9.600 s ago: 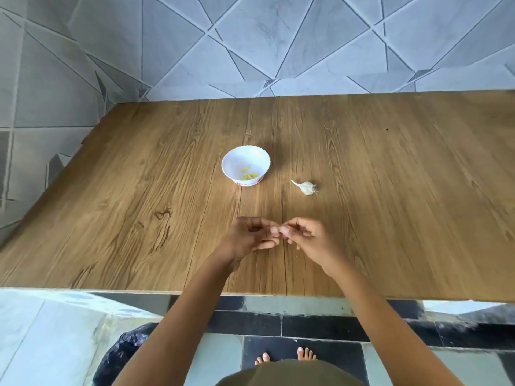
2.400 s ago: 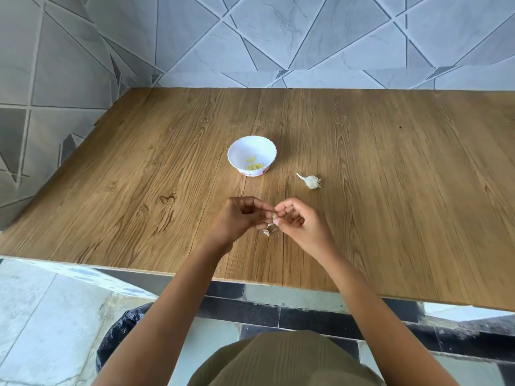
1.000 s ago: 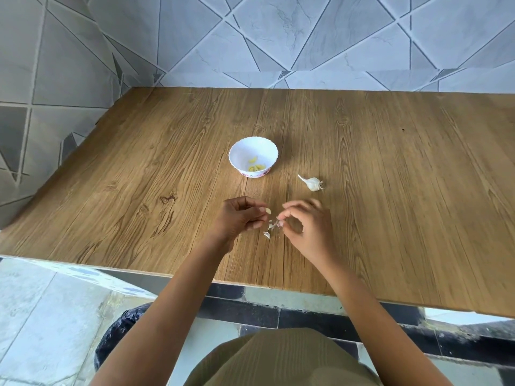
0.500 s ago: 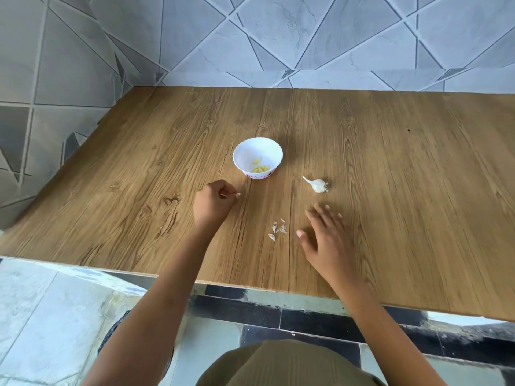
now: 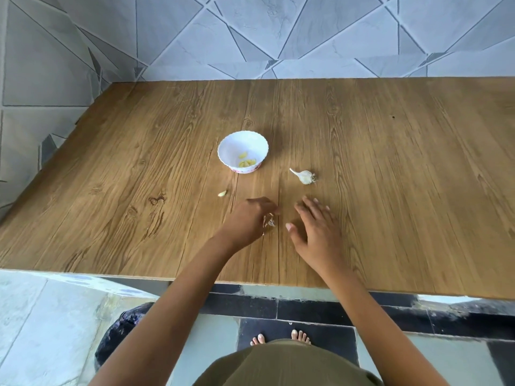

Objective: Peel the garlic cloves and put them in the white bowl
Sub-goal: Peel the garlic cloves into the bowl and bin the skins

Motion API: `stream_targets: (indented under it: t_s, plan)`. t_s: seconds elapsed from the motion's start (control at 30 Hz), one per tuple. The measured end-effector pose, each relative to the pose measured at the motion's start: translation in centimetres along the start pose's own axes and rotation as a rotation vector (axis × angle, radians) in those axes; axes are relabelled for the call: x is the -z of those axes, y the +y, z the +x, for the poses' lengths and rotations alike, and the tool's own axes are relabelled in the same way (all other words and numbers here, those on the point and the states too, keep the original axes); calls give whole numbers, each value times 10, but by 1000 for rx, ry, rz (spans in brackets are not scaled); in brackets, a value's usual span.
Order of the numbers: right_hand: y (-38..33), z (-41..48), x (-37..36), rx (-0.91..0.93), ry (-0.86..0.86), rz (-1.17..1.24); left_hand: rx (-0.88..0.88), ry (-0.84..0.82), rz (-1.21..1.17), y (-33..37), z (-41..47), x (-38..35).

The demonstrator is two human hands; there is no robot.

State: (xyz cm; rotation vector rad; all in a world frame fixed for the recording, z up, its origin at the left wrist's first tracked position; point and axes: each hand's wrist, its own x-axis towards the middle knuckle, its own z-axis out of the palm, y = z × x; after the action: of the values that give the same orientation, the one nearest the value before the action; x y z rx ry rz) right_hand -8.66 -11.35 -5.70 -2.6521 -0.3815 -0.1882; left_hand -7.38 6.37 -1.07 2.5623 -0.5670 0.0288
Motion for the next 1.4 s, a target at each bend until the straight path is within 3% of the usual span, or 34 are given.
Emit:
stream_targets:
  t_s: [0.5, 0.6, 0.67, 0.73, 0.83, 0.93, 1.07, 1.27, 1.4]
  plan:
    - [3, -2, -5, 23, 21, 33, -208, -127, 152, -2, -31, 11]
    - [2, -2, -2, 37, 67, 221, -161, -100, 173, 1, -29, 5]
    - [0, -4, 7, 24, 93, 469, -64, -88, 175, 3, -21, 5]
    - [-11, -4, 18, -150, 40, 858, 39, -36, 49, 4, -10, 8]
    - [-26, 5, 32, -628, -62, 1565, 158, 98, -283, 7, 4, 20]
    - [-34, 15, 43, -982, -103, 1998, 53, 72, -343, 28, 10, 24]
    - [-40, 19, 48, -1136, -93, 2095, -113, 30, -76, 46, 10, 14]
    - [-40, 19, 50, -1172, -93, 2135, 32, 88, 234, 57, 16, 7]
    - [-37, 20, 46, -1162, -63, 2116, 21, 40, 211, 58, 16, 5]
